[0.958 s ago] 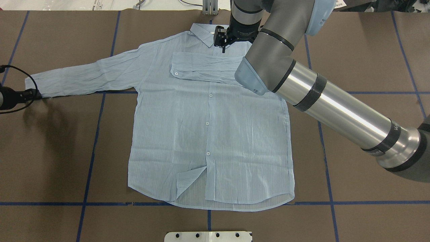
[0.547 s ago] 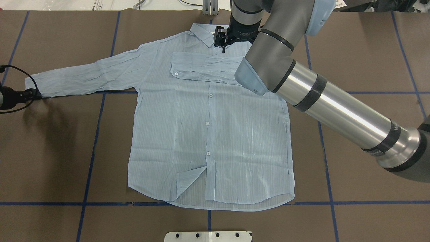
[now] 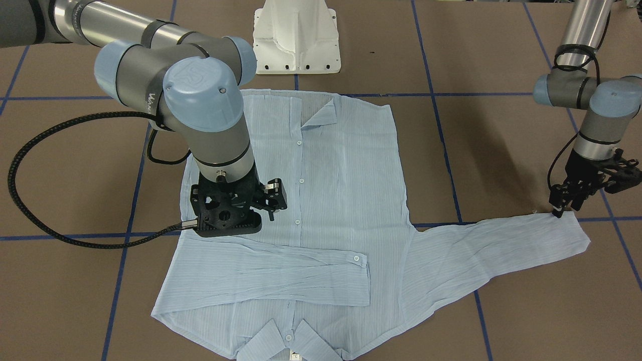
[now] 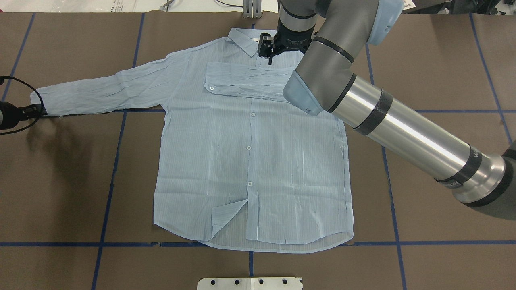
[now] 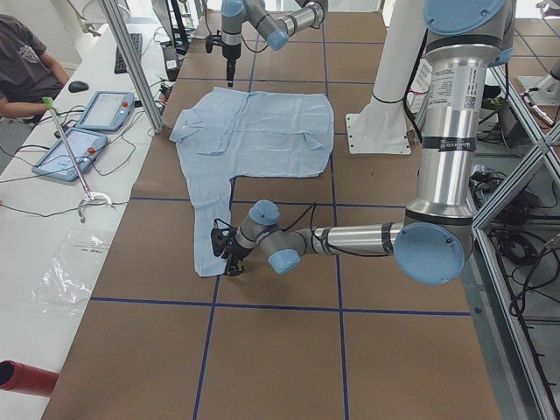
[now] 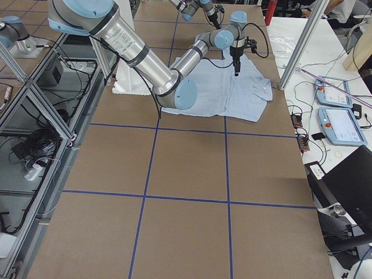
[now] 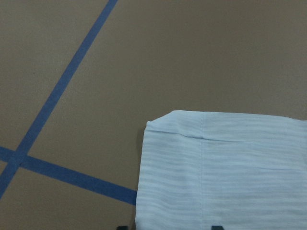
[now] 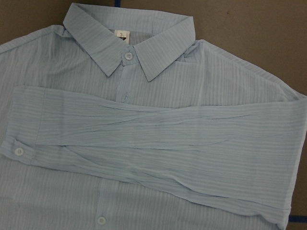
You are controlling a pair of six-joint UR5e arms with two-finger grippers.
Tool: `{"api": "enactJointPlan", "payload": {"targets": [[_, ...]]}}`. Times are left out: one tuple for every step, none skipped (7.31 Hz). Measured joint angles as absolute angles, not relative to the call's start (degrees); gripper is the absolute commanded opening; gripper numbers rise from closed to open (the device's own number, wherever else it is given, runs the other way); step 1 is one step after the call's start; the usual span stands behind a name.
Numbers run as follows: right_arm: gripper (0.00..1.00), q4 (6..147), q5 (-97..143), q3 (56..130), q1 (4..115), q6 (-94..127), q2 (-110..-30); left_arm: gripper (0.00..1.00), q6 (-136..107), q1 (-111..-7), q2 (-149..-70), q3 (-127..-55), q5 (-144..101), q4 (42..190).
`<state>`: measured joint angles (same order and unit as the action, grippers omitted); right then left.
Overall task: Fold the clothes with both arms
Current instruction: 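Hold the right gripper near the collar while the left gripper grasps the other cuff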
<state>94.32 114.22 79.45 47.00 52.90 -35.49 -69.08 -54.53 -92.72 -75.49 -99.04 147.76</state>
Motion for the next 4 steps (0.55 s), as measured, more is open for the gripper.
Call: {"api": "enactJointPlan", "payload": {"targets": [[1.0, 94.31, 114.19, 79.45, 46.97, 52.93, -35.57, 0.64, -69.08, -54.75, -92.75, -75.45, -98.93, 147.73], [1.0, 94.29, 114.16, 79.45, 46.95, 52.93, -35.69, 0.64, -69.08, -54.91, -92.83, -75.43, -98.9, 147.69], [1.0, 94.25, 114.12, 79.45, 46.94, 52.92, -35.88, 0.64, -69.08, -54.97, -92.96, -75.36, -98.88, 147.65], [1.0, 94.23, 114.1, 79.45, 46.94, 52.91, -36.04, 0.62, -69.08, -54.99, -93.1, -75.23, -98.88, 147.61]]}}
